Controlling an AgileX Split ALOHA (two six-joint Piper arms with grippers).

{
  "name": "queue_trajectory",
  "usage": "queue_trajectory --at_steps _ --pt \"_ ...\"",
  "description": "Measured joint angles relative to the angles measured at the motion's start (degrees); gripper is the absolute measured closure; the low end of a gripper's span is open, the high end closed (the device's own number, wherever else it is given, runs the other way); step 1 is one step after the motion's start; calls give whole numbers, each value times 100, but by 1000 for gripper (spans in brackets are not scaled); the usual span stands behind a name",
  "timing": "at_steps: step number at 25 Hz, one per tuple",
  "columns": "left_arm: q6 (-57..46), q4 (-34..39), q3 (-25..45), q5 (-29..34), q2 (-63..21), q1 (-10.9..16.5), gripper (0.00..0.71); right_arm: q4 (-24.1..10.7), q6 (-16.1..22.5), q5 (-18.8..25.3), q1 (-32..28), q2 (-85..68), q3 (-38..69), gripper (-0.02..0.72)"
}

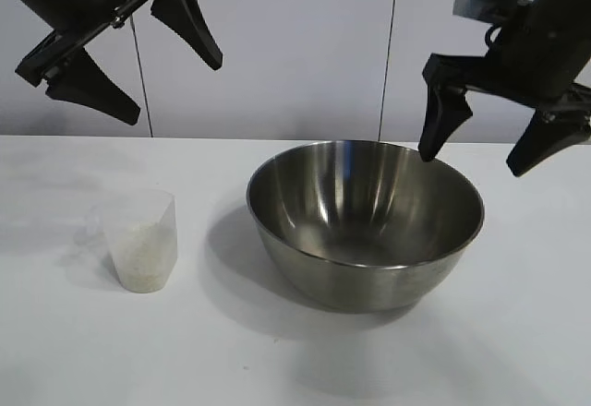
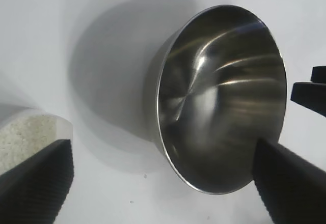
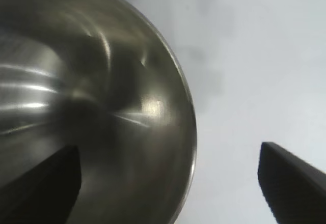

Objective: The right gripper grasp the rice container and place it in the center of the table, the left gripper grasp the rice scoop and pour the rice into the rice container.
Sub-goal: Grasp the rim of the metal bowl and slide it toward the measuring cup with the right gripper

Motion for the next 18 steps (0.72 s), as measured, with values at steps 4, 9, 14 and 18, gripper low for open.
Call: queue_trajectory --at_steps 4,9,14,18 --pt "0 0 0 0 0 0 28 126 -50 -222 0 173 0 84" --pt "0 0 0 -12 0 0 28 160 -61 -229 0 360 0 146" --pt "0 0 0 -24 0 0 28 192 -49 -235 0 408 0 376" --pt "0 0 0 -24 0 0 28 211 -44 -240 0 414 0 519"
